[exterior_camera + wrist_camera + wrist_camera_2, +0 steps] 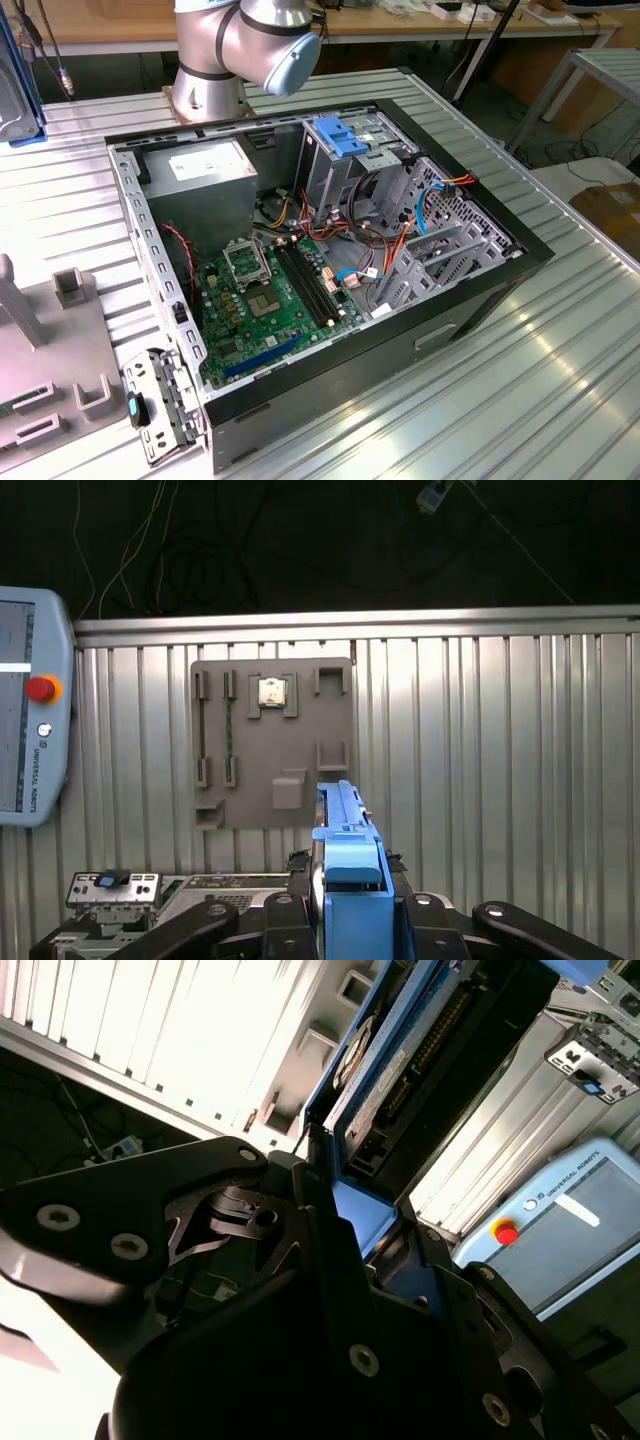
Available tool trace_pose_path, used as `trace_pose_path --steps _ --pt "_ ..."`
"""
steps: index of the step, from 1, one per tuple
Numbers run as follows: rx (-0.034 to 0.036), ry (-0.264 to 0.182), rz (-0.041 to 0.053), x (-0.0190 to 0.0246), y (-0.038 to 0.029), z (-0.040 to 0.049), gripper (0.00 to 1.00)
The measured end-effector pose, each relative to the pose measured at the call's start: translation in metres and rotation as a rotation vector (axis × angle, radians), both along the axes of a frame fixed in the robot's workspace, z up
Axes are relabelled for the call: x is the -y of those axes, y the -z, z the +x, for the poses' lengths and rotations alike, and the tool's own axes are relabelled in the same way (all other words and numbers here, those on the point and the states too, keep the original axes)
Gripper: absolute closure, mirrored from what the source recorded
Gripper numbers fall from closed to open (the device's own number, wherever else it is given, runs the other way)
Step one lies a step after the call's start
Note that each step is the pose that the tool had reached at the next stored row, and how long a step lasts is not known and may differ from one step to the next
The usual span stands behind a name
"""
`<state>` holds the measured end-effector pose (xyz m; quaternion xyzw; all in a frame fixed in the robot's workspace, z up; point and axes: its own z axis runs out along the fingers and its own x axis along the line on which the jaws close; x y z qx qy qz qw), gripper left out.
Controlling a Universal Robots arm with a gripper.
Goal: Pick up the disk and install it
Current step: 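Pick up the disk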
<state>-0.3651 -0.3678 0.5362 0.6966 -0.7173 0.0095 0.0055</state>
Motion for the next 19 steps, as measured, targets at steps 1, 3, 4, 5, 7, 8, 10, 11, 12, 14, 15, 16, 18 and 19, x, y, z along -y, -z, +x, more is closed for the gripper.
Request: trace_pose_path --steps 1,3,4,5,7,8,10,11,12,14,15,16,18,19 --pt "0.0000 0.000 0.0000 0.0000 0.0000 0.0006 0.63" --pt "0.0000 0.000 0.0000 0.0000 0.0000 0.0023 0.63" --pt "0.0000 0.000 0.0000 0.0000 0.0001 0.0027 0.63" --pt "0.0000 0.000 0.0000 0.0000 0.0001 0.0031 0.63" --pt "0.0000 0.000 0.0000 0.0000 0.0001 0.0036 0.63" --pt "0.0000 0.000 0.0000 0.0000 0.0001 0.0038 0.63" --pt "0.0000 0.000 0.0000 0.0000 0.0001 0.0048 0.63" --pt "0.0000 0.000 0.0000 0.0000 0.0001 0.0051 0.63" --pt "0.0000 0.000 0.0000 0.0000 0.0001 0.0057 0.63" --pt "0.0000 0.000 0.0000 0.0000 0.0002 0.0073 0.63" --pt "0.0000 0.000 0.0000 0.0000 0.0002 0.0078 0.63" --pt "-0.0001 0.000 0.0000 0.0000 0.0002 0.0092 0.63" --pt "0.0000 0.000 0.0000 0.0000 0.0002 0.0103 0.63" --pt "0.0000 0.000 0.0000 0.0000 0.0002 0.0110 0.63"
